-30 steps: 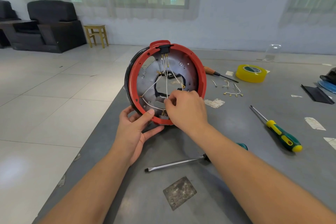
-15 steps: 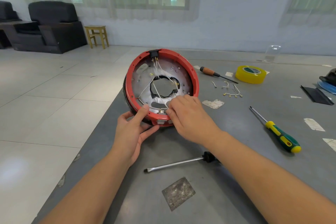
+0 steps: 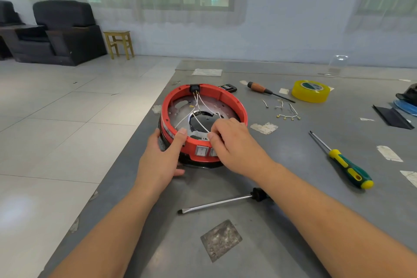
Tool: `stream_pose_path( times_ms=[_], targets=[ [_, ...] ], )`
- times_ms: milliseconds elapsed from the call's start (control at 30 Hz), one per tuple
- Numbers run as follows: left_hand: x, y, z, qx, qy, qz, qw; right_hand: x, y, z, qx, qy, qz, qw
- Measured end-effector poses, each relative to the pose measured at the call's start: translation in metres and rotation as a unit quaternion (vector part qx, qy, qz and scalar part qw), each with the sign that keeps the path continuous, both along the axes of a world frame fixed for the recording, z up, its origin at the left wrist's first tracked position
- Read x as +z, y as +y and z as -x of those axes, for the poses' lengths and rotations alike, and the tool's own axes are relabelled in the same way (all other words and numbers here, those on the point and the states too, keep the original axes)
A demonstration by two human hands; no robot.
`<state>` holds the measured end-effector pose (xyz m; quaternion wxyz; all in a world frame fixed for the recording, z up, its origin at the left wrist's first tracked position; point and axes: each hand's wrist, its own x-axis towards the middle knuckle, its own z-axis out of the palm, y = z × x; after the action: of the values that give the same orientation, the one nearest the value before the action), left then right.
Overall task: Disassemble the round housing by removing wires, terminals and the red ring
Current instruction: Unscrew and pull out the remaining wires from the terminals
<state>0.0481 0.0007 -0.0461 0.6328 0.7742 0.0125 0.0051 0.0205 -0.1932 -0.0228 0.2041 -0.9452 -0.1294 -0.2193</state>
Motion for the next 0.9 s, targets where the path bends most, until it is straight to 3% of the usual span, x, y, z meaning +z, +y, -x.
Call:
stream_pose_path(
  times_ms=[133,300,533,667,800,900],
  targets=[
    [-0.004,0.005,-0.007,0.023,-0.037,-0.21,0.977,0.0,-0.004,-0.003,0.008,0.014,-0.01,1.0],
    [-0.008,0.008,-0.009,0.026,-0.006,-0.325,0.945,0.004,-0.005,-0.007,0.007,0.048,0.009,0.999],
    [-0.01,0.0,-0.003,0.068,-0.015,-0.301,0.951,0.018,-0.008,-0.006,-0.024,0.054,0.027,0.998],
    [-0.011,-0.002,-0.002,0.089,-0.118,-0.27,0.951,0.028,-0.018,-0.004,-0.061,0.028,0.034,0.997],
    [-0.004,-0.009,0.002,0.076,-0.28,-0.235,0.927,0.026,-0.024,0.0,-0.053,0.028,-0.09,0.994],
    [0.003,-0.023,0.01,0.05,-0.313,-0.228,0.92,0.02,-0.02,0.001,-0.03,0.031,-0.132,0.99]
  ],
)
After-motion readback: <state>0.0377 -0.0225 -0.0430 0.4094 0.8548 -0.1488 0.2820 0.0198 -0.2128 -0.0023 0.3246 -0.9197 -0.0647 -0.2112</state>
